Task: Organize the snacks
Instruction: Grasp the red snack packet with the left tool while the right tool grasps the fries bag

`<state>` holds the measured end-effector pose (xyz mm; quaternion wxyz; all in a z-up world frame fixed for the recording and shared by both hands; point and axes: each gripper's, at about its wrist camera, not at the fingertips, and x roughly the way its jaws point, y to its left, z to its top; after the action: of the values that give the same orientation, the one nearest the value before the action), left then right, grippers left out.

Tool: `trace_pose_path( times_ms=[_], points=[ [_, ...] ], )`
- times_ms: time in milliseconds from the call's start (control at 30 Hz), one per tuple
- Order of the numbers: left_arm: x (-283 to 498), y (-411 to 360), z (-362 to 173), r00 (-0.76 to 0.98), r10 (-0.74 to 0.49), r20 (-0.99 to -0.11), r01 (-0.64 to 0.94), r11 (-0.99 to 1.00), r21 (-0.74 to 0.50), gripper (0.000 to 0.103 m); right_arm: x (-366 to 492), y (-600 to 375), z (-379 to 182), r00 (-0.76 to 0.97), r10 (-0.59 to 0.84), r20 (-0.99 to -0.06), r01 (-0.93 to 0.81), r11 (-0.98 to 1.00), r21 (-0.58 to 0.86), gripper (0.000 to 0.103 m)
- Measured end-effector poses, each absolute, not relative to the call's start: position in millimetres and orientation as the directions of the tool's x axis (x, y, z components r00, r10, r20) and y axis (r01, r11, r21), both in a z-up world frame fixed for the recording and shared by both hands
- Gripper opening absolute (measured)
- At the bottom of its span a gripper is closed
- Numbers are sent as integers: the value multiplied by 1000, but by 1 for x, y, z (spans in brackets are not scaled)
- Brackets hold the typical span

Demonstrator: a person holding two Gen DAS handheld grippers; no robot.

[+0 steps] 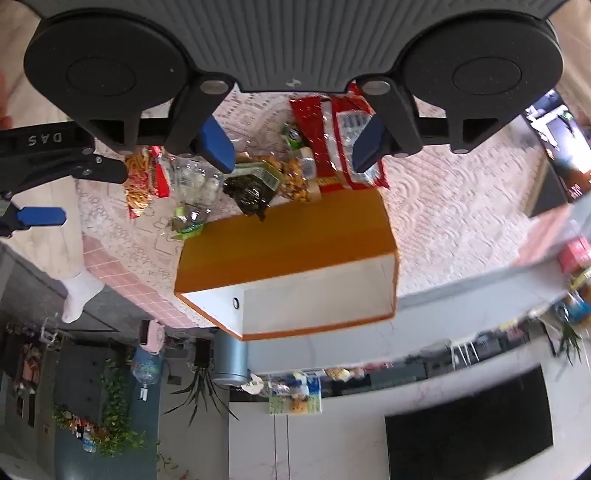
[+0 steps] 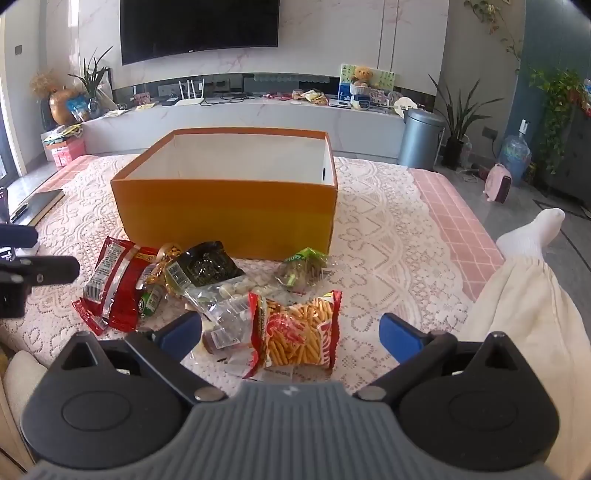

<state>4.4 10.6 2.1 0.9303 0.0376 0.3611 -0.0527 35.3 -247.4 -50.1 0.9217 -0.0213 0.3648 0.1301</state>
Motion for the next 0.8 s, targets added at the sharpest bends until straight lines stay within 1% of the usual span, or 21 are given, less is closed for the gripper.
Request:
trace_pose_path(
  times_ms=[67, 100, 133, 200, 267, 300, 333, 400, 533, 633, 800],
  points=[
    [8, 17, -2, 716, -98, -691, 127, 992, -9, 76, 37, -248, -55, 697, 220, -682, -251, 966, 54, 99],
    [9, 19, -5, 710, -114, -695, 136, 990, -23, 69, 39, -248, -57, 692, 218, -689, -254, 966, 51, 99],
    [10, 20, -7, 706, -116, -698, 136, 990, -27, 66, 41, -248, -60, 686, 219, -694, -258, 965, 49, 99],
    [13, 23, -11, 704, -103, -702, 121, 992, -24, 65, 45, -249, -64, 672, 227, -705, -261, 963, 62, 99],
    [18, 28, -15, 700, -89, -709, 101, 995, -26, 68, 50, -249, -69, 658, 240, -713, -261, 962, 83, 99],
    [20, 30, -17, 696, -81, -714, 88, 996, -27, 74, 54, -251, -71, 649, 239, -722, -259, 962, 86, 99],
    [22, 33, -19, 692, -72, -718, 74, 997, -29, 78, 51, -250, -72, 651, 235, -722, -257, 963, 81, 99],
    [27, 38, -24, 682, -63, -728, 54, 998, -35, 79, 56, -247, -77, 632, 230, -740, -256, 963, 81, 99],
    [35, 46, -33, 660, -46, -750, 29, 999, -36, 88, 67, -247, -90, 596, 226, -770, -234, 967, 103, 99],
    [44, 50, -43, 641, -31, -767, 21, 1000, -23, 88, 75, -248, -99, 561, 228, -796, -217, 968, 125, 99],
    [62, 61, -60, 614, -13, -789, -17, 999, -29, 88, 86, -248, -107, 546, 248, -800, -207, 966, 158, 99]
  ],
)
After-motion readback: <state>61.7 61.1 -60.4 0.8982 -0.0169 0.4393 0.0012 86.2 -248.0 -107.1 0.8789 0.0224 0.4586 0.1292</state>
